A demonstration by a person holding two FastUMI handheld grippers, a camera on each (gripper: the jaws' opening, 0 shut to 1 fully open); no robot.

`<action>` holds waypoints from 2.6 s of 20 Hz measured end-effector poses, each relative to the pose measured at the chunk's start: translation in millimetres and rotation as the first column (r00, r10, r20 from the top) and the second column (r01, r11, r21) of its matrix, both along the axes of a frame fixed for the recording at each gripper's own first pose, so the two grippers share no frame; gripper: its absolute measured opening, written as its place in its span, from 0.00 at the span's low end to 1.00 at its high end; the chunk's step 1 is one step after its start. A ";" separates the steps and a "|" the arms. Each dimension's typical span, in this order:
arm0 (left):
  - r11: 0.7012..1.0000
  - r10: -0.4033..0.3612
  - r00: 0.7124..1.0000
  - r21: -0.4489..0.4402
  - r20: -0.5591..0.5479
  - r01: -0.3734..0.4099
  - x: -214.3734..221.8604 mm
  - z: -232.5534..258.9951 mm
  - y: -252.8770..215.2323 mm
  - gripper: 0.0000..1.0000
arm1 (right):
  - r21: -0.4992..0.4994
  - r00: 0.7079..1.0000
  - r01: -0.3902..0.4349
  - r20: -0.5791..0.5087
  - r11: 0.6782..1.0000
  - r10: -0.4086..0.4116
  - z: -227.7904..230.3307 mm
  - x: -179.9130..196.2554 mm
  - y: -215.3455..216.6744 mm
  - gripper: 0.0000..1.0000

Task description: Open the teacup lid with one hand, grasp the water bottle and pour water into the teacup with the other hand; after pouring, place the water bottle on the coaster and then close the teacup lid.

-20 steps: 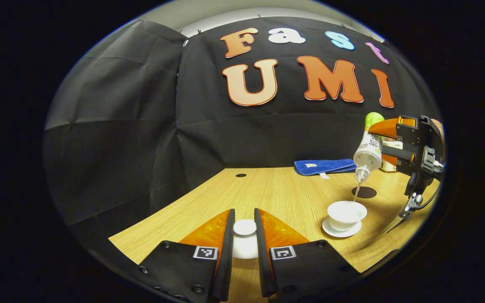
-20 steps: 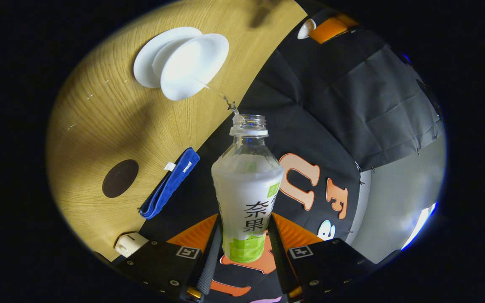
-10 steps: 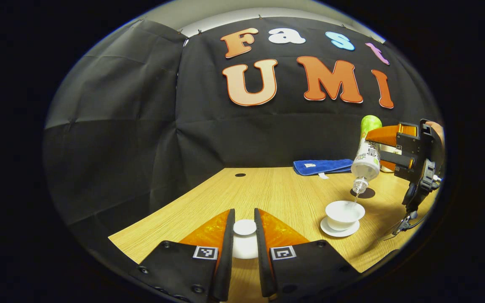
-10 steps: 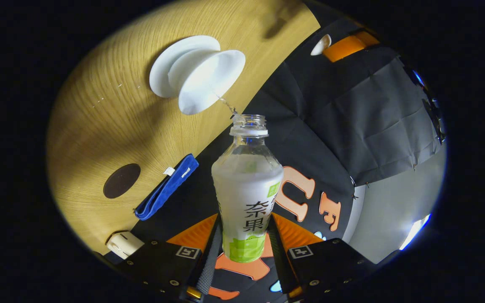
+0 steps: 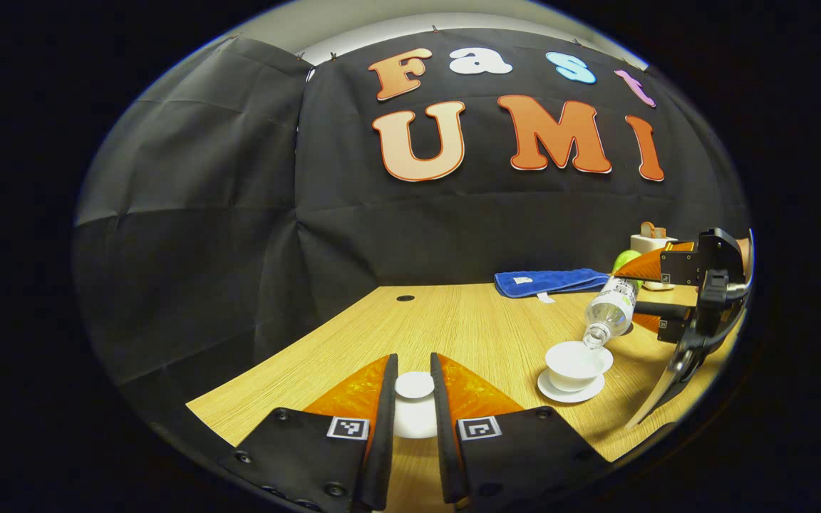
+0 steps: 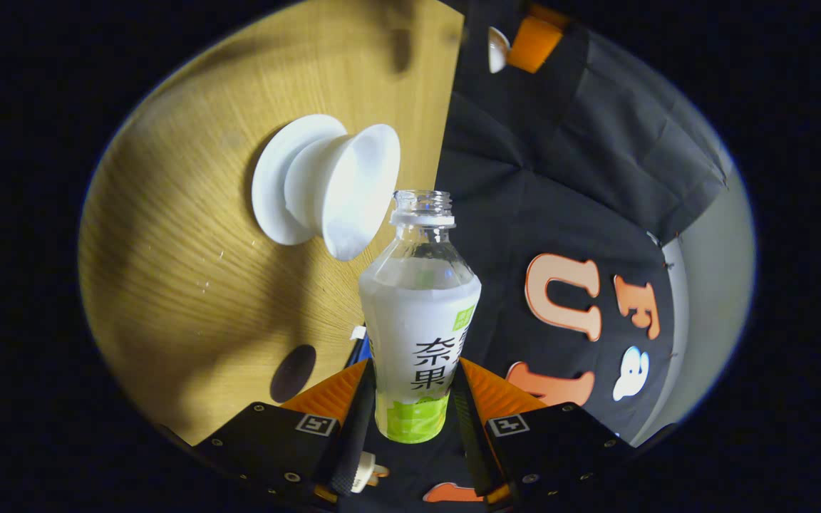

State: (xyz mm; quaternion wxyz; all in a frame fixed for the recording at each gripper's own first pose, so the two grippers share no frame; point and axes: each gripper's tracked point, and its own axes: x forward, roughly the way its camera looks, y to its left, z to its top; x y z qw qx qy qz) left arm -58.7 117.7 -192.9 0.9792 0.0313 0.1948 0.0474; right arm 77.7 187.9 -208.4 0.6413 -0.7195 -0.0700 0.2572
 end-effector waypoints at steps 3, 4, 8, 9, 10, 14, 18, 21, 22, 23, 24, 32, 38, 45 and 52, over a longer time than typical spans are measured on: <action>1.000 -0.008 1.000 -0.007 0.007 0.008 0.8 3.7 -6.7 0.31 | 0.180 0.989 0.078 -0.136 0.981 -0.053 -7.3 -2.5 -3.8 0.63; 1.000 -0.013 1.000 -0.011 0.009 0.013 2.7 4.3 -9.7 0.31 | 0.244 0.981 0.114 -0.181 0.963 -0.070 -7.3 -1.8 -6.6 0.63; 0.999 -0.035 0.999 -0.023 0.005 0.035 6.5 4.1 -22.7 0.31 | 0.452 0.959 0.223 -0.262 0.864 -0.110 18.1 8.1 -19.4 0.65; 0.999 -0.039 0.999 -0.022 0.010 0.039 8.1 5.5 -25.8 0.31 | 0.487 0.956 0.242 -0.269 0.839 -0.120 26.2 13.6 -22.4 0.63; 0.999 -0.043 0.999 -0.024 0.012 0.043 7.5 6.0 -28.9 0.31 | 0.526 0.950 0.267 -0.285 0.807 -0.128 30.5 20.5 -27.7 0.63; 0.998 -0.060 0.998 -0.028 0.018 0.060 8.0 8.8 -39.6 0.31 | 0.668 0.912 0.389 -0.377 0.634 -0.162 48.2 46.1 -53.4 0.63; 0.997 -0.063 0.998 -0.038 0.025 0.064 9.2 8.6 -43.8 0.31 | 0.729 0.860 0.496 -0.487 0.472 -0.152 51.2 67.6 -72.5 0.63; 0.997 -0.061 0.998 -0.044 0.023 0.061 8.4 5.0 -44.3 0.31 | 0.736 0.793 0.595 -0.602 0.323 -0.092 34.3 72.7 -77.2 0.63; 0.997 -0.061 0.998 -0.048 0.022 0.062 8.1 4.1 -44.7 0.29 | 0.729 0.770 0.625 -0.635 0.278 -0.068 29.1 74.0 -77.0 0.63; 0.997 -0.061 0.998 -0.052 0.022 0.062 7.7 2.9 -45.3 0.31 | 0.717 0.744 0.656 -0.666 0.237 -0.046 22.4 75.3 -76.8 0.63; 0.997 -0.060 0.998 -0.054 0.021 0.061 8.0 2.3 -44.5 0.31 | 0.705 0.723 0.681 -0.691 0.198 -0.028 16.5 77.6 -77.8 0.63; 0.997 -0.046 0.999 -0.062 -0.005 0.046 8.1 -12.1 -40.5 0.31 | 0.609 0.615 0.783 -0.789 0.126 -0.008 -30.7 86.7 -76.3 0.63; 0.997 -0.053 0.998 -0.066 -0.018 0.051 12.2 -16.0 -46.4 0.28 | 0.575 0.577 0.812 -0.817 0.106 0.013 -47.2 83.9 -73.3 0.63; 0.986 -0.094 0.996 -0.136 0.005 0.093 29.3 -12.6 -78.0 0.31 | 0.589 0.587 0.803 -0.808 0.095 0.047 -36.8 78.3 -82.7 0.97; 0.969 -0.151 0.985 -0.185 0.089 0.165 57.0 7.1 -127.2 0.31 | 0.680 0.676 0.731 -0.733 0.060 0.078 17.2 50.0 -101.5 0.99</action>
